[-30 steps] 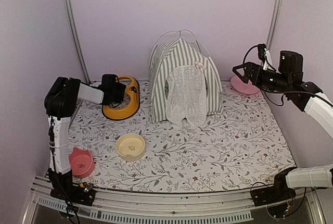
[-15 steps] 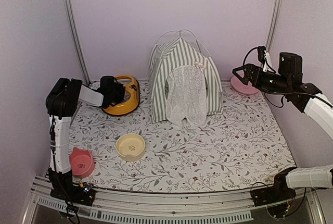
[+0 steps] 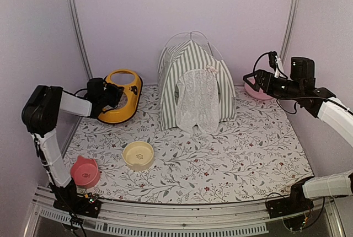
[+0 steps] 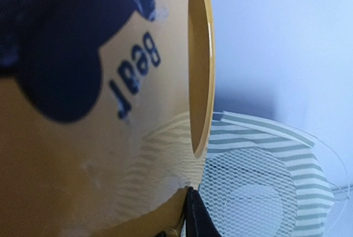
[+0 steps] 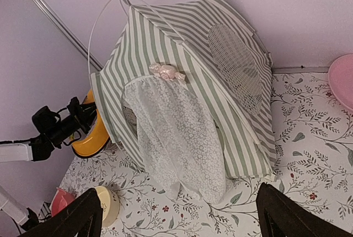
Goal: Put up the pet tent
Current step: Pick up the pet food container at the corner of the board, then move the tent to the corner of the board.
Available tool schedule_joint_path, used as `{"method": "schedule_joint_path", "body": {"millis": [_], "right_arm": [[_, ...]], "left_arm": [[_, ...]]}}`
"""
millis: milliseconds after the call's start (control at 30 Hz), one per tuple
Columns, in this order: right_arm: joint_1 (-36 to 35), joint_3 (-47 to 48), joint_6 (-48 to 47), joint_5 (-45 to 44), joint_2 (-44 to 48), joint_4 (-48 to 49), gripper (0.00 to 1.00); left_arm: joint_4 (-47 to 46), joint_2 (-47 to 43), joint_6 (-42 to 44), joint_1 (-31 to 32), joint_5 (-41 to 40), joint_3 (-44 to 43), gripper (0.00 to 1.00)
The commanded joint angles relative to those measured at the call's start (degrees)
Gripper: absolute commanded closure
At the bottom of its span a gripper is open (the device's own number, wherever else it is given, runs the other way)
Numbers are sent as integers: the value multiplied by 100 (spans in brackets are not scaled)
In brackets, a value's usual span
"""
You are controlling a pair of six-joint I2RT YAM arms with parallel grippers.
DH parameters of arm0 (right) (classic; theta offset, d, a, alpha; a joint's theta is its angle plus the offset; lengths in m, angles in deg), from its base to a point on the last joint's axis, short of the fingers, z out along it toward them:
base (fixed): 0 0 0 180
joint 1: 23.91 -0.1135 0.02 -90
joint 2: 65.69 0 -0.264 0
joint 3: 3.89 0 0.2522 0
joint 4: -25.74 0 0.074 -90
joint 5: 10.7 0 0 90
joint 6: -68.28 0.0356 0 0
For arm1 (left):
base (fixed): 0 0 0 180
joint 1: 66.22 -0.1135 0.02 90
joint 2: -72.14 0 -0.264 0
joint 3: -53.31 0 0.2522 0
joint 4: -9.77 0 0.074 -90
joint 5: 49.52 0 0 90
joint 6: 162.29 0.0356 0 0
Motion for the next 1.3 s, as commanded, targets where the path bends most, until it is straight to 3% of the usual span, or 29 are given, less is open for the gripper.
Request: {"method": "schedule_joint_path", "body": {"millis": [0,367,633,800,1000,1267], "right_arm": [[5,171,-113,80,-121,207,1],[12,586,-342,109,-238,222,1],[11,737,-456,152,-204,249,1],[12,709,-471,185,-123,208,1],[12,444,-462,84,137,170,1],[11,154,-568,224,9,-123,1]], "left_arm": [[-357,-1184,1043,-38,839,142,100],[1189,-3478,2375,157,1529,1124,100],[2075,-4347,3093,1247,2095,1284,99],[2397,-4068,3396,2260,2391,996,98],[2545,-2847,3488,3315,2527,363,100],[2741,-2931,3433,3413,1902,397,100]]}}
